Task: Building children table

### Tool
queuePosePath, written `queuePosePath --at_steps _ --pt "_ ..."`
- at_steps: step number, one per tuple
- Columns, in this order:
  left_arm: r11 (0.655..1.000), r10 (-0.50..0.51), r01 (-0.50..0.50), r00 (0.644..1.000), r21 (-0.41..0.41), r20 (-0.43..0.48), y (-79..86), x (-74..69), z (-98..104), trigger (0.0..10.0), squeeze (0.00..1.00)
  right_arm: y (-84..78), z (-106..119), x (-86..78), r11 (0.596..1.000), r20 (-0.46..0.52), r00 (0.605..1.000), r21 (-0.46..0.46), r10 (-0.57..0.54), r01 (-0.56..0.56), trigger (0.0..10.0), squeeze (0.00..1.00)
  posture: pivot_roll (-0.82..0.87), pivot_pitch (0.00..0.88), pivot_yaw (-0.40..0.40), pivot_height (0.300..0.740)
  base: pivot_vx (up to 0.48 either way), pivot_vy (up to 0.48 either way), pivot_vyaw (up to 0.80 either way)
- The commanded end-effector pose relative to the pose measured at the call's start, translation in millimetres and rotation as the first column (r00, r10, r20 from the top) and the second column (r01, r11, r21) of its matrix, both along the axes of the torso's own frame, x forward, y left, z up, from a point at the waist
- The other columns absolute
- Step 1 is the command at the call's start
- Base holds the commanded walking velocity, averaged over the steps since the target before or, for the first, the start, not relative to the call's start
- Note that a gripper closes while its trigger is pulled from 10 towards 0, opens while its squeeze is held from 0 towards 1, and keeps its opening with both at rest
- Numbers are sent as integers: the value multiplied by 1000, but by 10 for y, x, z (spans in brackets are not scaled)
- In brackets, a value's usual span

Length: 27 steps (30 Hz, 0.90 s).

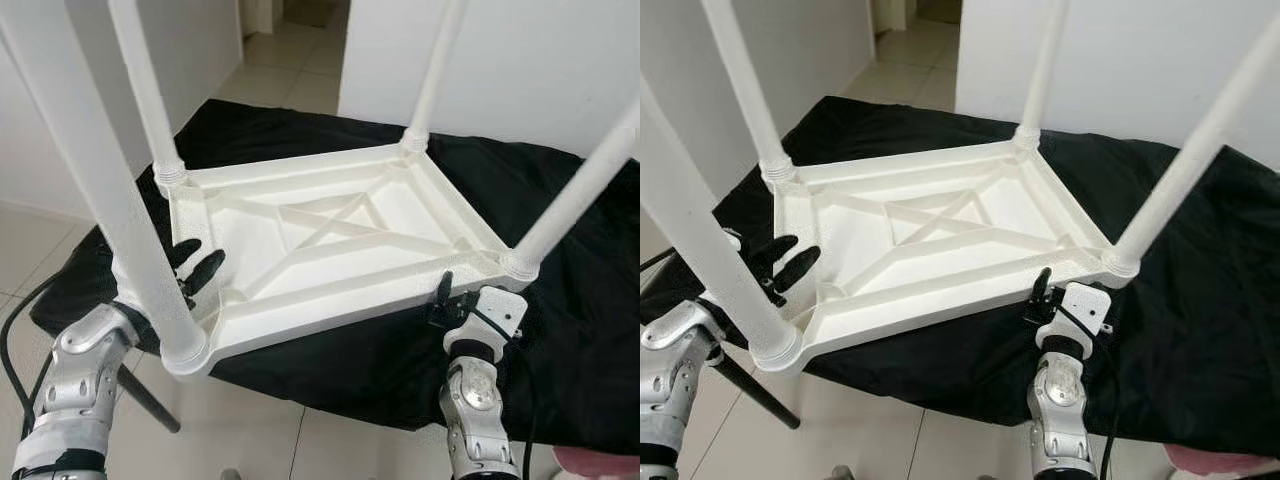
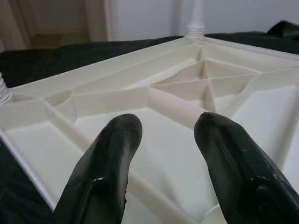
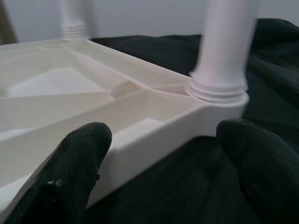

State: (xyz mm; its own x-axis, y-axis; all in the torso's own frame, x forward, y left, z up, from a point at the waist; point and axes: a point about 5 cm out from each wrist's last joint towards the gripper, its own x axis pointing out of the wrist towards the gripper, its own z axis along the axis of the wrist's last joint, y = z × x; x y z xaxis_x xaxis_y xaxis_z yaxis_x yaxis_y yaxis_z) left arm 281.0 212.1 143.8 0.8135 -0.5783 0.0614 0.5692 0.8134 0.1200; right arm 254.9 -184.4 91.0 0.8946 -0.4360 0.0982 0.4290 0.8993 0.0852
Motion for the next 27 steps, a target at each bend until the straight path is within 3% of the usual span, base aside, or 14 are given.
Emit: queuePosePath --at_steps 1,5,6,9,20,25,27 --pt "993 -114 115 993 38 -28 -198 -98 -58 10000 0 76 -94 51 996 -49 999 85 23 -19 10000 0 1 0 -23 740 0 0 0" --pt "980 -191 193 981 41 -41 -348 -179 -97 10000 0 136 -105 133 988 -59 996 142 62 -53 10000 0 4 0 -26 740 0 0 0" --pt "967 -249 251 967 41 -50 -469 -258 -132 10000 0 195 -63 223 981 -46 991 156 124 -116 10000 0 2 0 -26 740 0 0 0" --pt "956 -288 290 956 47 -51 -587 -321 -168 10000 0 269 -16 323 962 -26 977 183 210 -202 10000 0 2 0 -27 740 0 0 0" --pt "938 -344 346 937 26 -55 -863 -440 -193 10000 0 315 52 563 929 -30 957 251 289 -273 10000 0 9 0 -29 740 0 0 0" --pt "928 -372 373 927 16 -48 -1052 -459 -146 10000 0 296 63 723 885 -15 930 314 366 -343 10000 0 18 0 -28 740 0 0 0" --pt "928 -372 373 927 16 -48 -1052 -459 -146 10000 0 296 63 723 885 -15 930 314 366 -343 10000 0 18 0 -28 740 0 0 0"
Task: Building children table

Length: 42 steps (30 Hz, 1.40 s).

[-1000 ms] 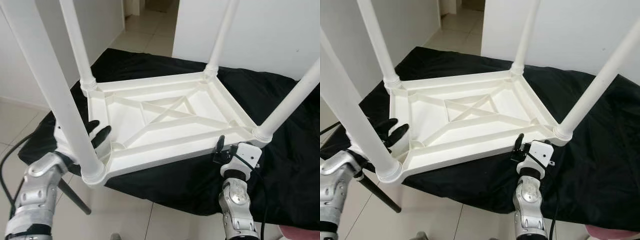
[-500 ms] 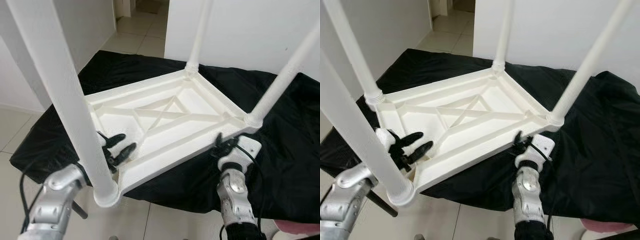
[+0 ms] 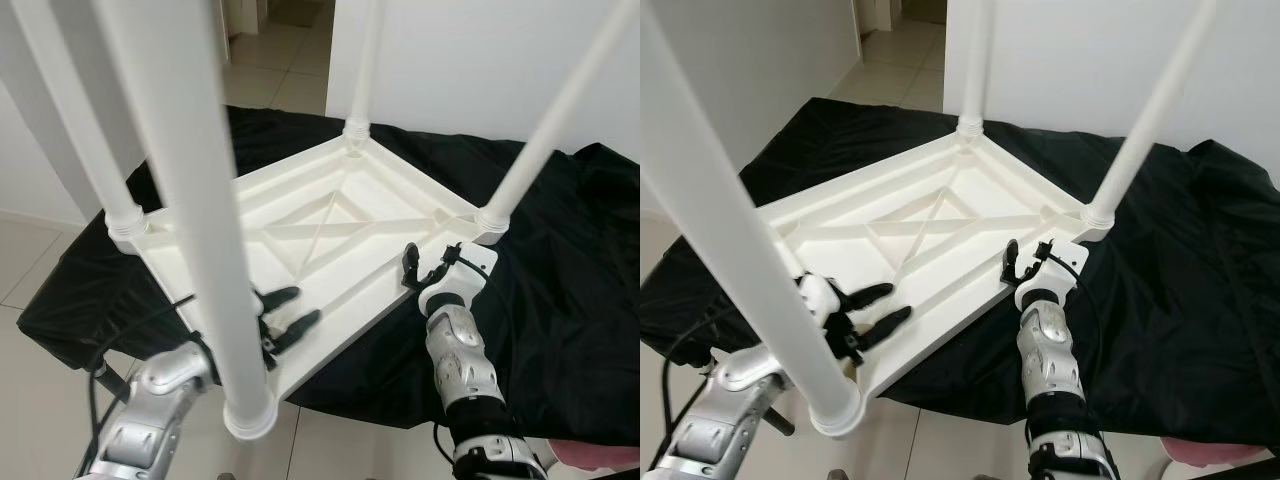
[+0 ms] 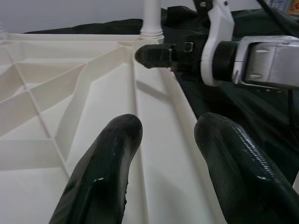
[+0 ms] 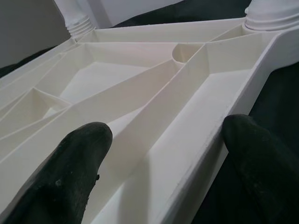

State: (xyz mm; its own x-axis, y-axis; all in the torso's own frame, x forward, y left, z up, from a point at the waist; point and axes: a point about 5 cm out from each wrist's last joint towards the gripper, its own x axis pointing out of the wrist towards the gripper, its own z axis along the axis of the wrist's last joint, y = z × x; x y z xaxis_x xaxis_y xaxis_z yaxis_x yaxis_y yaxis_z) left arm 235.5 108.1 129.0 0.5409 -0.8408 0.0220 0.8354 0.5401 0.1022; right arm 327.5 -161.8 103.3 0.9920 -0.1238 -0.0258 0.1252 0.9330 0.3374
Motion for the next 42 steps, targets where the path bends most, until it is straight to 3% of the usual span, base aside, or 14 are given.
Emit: queuePosePath --at_steps 1,3,6,10,12,15,18,21,32,34,40,41,42 --pt "1000 -9 9 1000 9 0 -45 -5 10 10000 0 47 -61 26 998 -33 999 41 40 -39 10000 0 18 0 -28 740 0 0 0" --pt "999 -41 41 999 1 14 -154 -3 57 10000 0 5 -9 116 998 -22 999 43 48 -47 10000 0 13 0 -14 740 0 0 0" --pt "999 -46 46 999 -2 19 -185 4 73 10000 0 -3 16 149 998 -15 999 27 52 -52 10000 0 10 0 -12 740 0 0 0" --pt "999 -28 28 999 -21 34 -253 61 126 10000 0 -45 137 212 997 33 999 -65 40 -38 10000 0 8 0 -11 740 0 0 0" --pt "1000 -12 13 999 -24 37 -234 95 154 10000 0 -109 185 199 989 73 997 -144 18 -7 10000 0 12 0 -17 740 0 0 0" --pt "1000 2 -2 999 14 48 -88 133 159 10000 0 -174 233 118 988 141 990 -154 16 6 10000 0 18 0 -22 740 0 0 0" --pt "1000 12 -13 999 20 49 -45 153 166 10000 0 -195 246 94 986 162 987 -165 19 8 10000 0 18 0 -22 740 0 0 0" --pt "997 -13 10 999 71 40 140 168 159 10000 0 -368 293 -80 980 247 969 -190 -10 58 10000 0 17 0 -20 740 0 0 0" --pt "983 -83 81 996 164 10 262 133 84 10000 0 -464 286 -177 964 253 967 -259 12 56 10000 0 9 0 -15 740 0 0 0" --pt "958 -116 115 993 262 -11 281 127 -35 10000 0 -568 332 -246 960 272 962 -267 -7 82 10000 0 6 0 -6 740 0 0 0" --pt "933 -123 133 991 333 -49 272 141 -163 10000 0 -598 358 -287 960 285 958 -260 -23 100 10000 0 -4 0 -5 740 0 0 0" --pt "911 -111 131 991 391 -75 240 180 -271 10000 0 -565 365 -307 960 286 958 -263 -14 93 10000 0 -9 0 -4 740 0 0 0" --pt "911 -111 131 991 391 -75 240 180 -271 10000 0 -565 365 -307 960 286 958 -263 -14 93 10000 0 -9 0 -4 740 0 0 0"
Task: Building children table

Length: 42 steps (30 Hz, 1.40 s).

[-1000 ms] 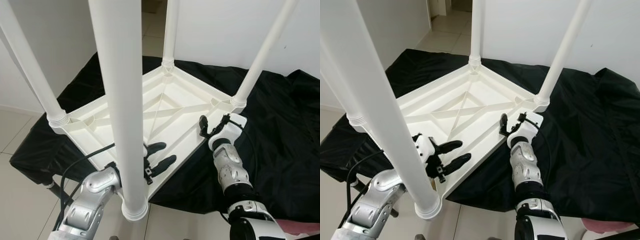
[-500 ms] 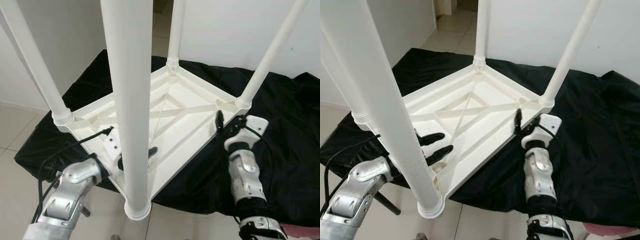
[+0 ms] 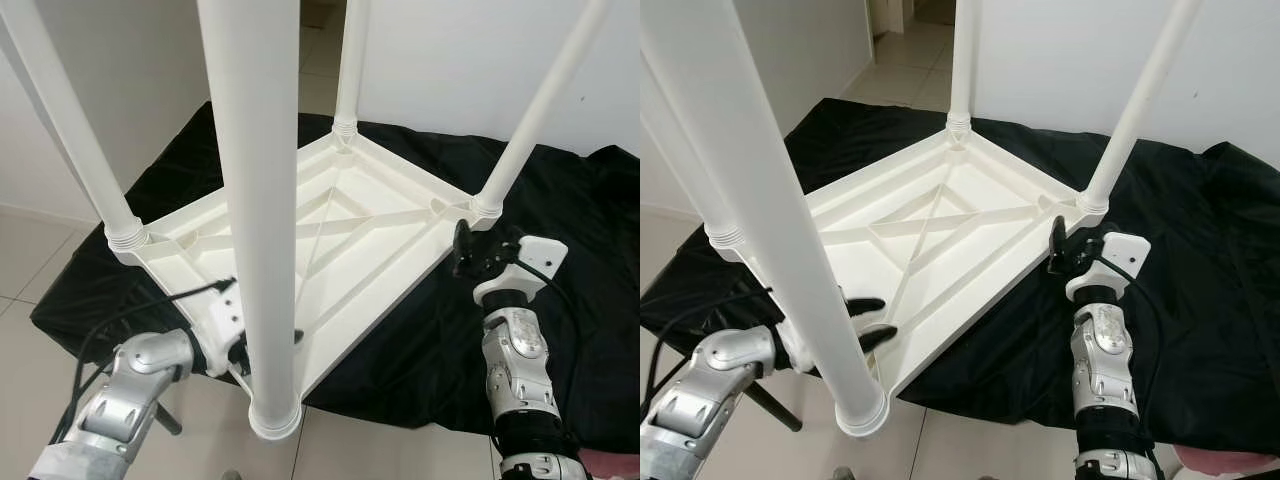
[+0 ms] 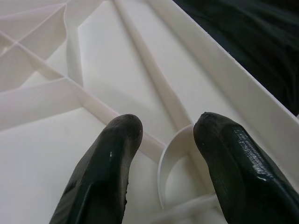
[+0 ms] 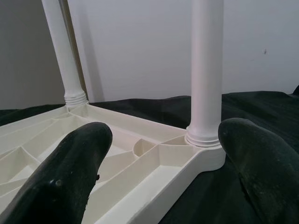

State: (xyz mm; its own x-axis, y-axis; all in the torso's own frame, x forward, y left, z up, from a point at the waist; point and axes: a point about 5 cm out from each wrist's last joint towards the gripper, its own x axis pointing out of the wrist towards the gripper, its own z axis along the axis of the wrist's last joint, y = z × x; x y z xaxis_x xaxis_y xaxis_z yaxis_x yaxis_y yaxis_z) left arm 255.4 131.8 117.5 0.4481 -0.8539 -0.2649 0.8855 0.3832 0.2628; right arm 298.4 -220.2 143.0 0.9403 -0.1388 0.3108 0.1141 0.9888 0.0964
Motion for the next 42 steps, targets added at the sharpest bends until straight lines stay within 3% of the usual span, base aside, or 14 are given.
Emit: queuePosePath --at_steps 1,5,11,12,17,21,24,39,41,42 --pt "996 1 4 999 91 -53 -12 3 -179 10000 0 34 -23 -21 1000 -16 1000 0 7 -7 10000 0 -11 0 -6 740 0 0 0" --pt "997 23 -20 999 72 -47 -51 67 -161 10000 0 62 6 -23 1000 -7 1000 5 13 -12 10000 0 -13 0 -8 740 0 0 0" --pt "996 79 -81 995 -35 -61 -105 202 -57 10000 0 115 67 2 991 33 999 131 6 -10 10000 0 -16 0 -17 740 0 0 0" --pt "996 77 -79 996 -38 -54 -127 229 -55 10000 0 153 127 19 983 64 998 183 -2 -10 10000 0 -17 0 -19 740 0 0 0" --pt "996 75 -77 996 -39 -44 -210 284 -100 10000 0 226 285 64 969 117 993 247 -26 -4 10000 0 -23 0 -20 740 0 0 0" --pt "995 81 -84 996 -62 -41 -272 310 -94 10000 0 237 341 77 968 132 991 253 -26 -9 10000 0 -29 0 -17 740 0 0 0" --pt "984 102 -105 994 -141 -29 -465 387 -42 10000 0 221 437 85 969 156 988 247 -24 -16 10000 0 -34 0 -22 740 0 0 0" --pt "956 162 -160 987 -247 -14 -694 577 101 10000 0 222 453 50 970 153 988 244 -23 -15 10000 0 -55 0 -12 740 0 0 0" --pt "949 120 -116 993 -292 -3 -681 576 196 10000 0 227 439 27 972 144 989 234 -14 -20 10000 0 -56 0 -13 740 0 0 0" --pt "957 44 -34 999 -288 29 -620 517 247 10000 0 227 409 4 976 131 991 214 4 -32 10000 0 -53 0 -12 740 0 0 0"
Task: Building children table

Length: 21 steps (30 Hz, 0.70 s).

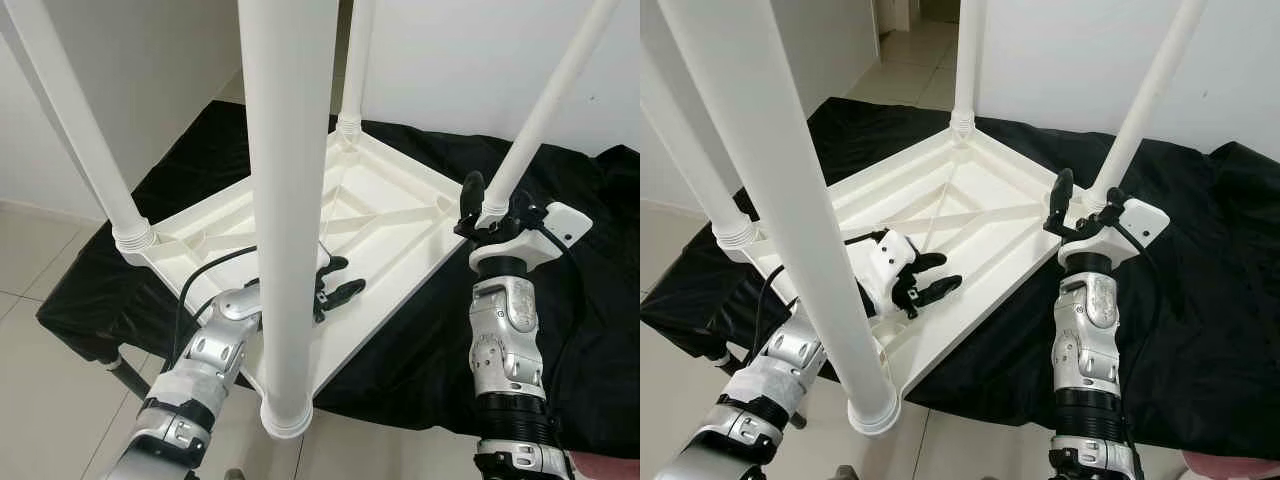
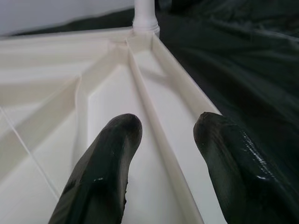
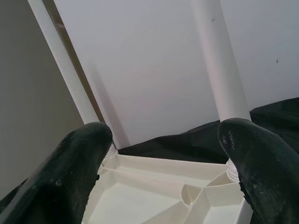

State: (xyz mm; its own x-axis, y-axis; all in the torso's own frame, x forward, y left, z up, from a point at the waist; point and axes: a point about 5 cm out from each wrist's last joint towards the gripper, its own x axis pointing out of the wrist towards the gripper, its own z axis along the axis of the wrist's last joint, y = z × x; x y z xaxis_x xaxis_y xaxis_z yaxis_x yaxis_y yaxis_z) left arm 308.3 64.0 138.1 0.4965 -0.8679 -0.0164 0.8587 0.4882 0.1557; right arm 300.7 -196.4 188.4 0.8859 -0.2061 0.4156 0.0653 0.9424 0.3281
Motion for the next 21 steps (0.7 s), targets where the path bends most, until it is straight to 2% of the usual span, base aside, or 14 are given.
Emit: queuePosePath --at_steps 1,2,7,9,12,14,16,18,19,20,21 --pt "998 -65 65 997 -1 43 100 -60 69 10000 0 -12 -67 -35 1000 -35 999 -21 15 -16 10000 0 -53 0 -12 740 0 0 0" --pt "994 -105 105 994 2 42 151 -97 96 10000 0 -15 -93 -56 999 -46 999 -44 24 -26 10000 0 -51 0 -11 740 0 0 0" --pt "985 -171 171 984 2 51 257 -176 170 10000 0 -33 -158 -118 994 -74 996 -96 40 -47 10000 0 -46 0 -12 740 0 0 0" --pt "975 -221 218 972 49 82 412 -230 223 10000 0 -30 -246 -232 979 -107 991 -180 74 -93 10000 0 -41 0 -14 740 0 0 0" --pt "972 -230 225 969 69 84 465 -239 231 10000 0 -18 -272 -275 971 -117 989 -210 92 -115 10000 0 -39 0 -15 740 0 0 0" --pt "960 -273 264 956 93 104 583 -292 282 10000 0 33 -296 -380 941 -138 975 -268 174 -206 10000 0 -36 0 -16 740 0 0 0" --pt "960 -273 264 956 93 104 583 -292 282 10000 0 33 -296 -380 941 -138 975 -268 174 -206 10000 0 -36 0 -16 740 0 0 0" --pt "950 -305 293 945 109 116 648 -332 325 10000 0 44 -283 -441 914 -152 961 -305 230 -267 10000 0 -37 0 -15 740 0 0 0" --pt "950 -305 293 945 109 116 648 -332 325 10000 0 44 -283 -441 914 -152 961 -305 230 -267 10000 0 -37 0 -15 740 0 0 0" --pt "943 -321 305 939 130 121 662 -348 327 10000 0 44 -275 -471 892 -163 950 -332 265 -306 10000 0 -40 0 -9 740 0 0 0" --pt "943 -321 305 939 130 121 662 -348 327 10000 0 44 -275 -471 892 -163 950 -332 265 -306 10000 0 -40 0 -9 740 0 0 0"
